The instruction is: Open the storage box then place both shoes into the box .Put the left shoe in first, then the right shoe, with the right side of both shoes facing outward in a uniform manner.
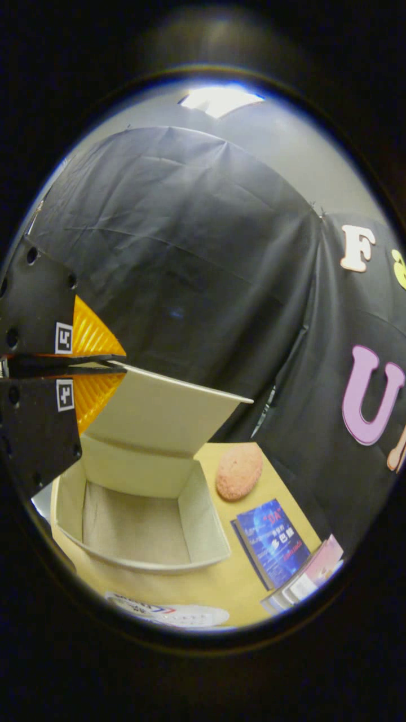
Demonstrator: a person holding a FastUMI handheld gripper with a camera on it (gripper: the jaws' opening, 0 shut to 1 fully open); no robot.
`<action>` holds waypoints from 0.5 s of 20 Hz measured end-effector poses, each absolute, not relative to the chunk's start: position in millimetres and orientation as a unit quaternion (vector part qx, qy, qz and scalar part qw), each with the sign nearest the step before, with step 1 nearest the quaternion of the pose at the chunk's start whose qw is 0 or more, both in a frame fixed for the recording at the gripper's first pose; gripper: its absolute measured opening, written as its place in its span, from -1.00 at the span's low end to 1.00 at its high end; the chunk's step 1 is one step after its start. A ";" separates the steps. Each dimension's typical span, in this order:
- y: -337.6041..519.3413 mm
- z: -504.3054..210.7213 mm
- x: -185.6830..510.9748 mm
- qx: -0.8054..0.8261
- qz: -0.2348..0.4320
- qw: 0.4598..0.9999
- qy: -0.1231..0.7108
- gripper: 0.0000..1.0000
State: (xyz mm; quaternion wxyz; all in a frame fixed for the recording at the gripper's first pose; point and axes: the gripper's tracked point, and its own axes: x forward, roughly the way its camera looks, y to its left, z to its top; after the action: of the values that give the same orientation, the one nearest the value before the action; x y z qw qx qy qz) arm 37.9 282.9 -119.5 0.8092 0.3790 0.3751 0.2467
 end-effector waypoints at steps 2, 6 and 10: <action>313.5 -137.8 45.6 0.366 0.249 0.806 0.392 -0.96; 356.2 -182.6 37.7 0.349 0.239 0.798 0.430 -0.96; 360.3 -217.8 46.9 0.338 0.209 0.804 0.442 -0.87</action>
State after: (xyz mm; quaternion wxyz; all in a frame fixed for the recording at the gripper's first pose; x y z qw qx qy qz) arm 46.9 360.3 -217.8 0.8042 0.3381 0.4417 0.2092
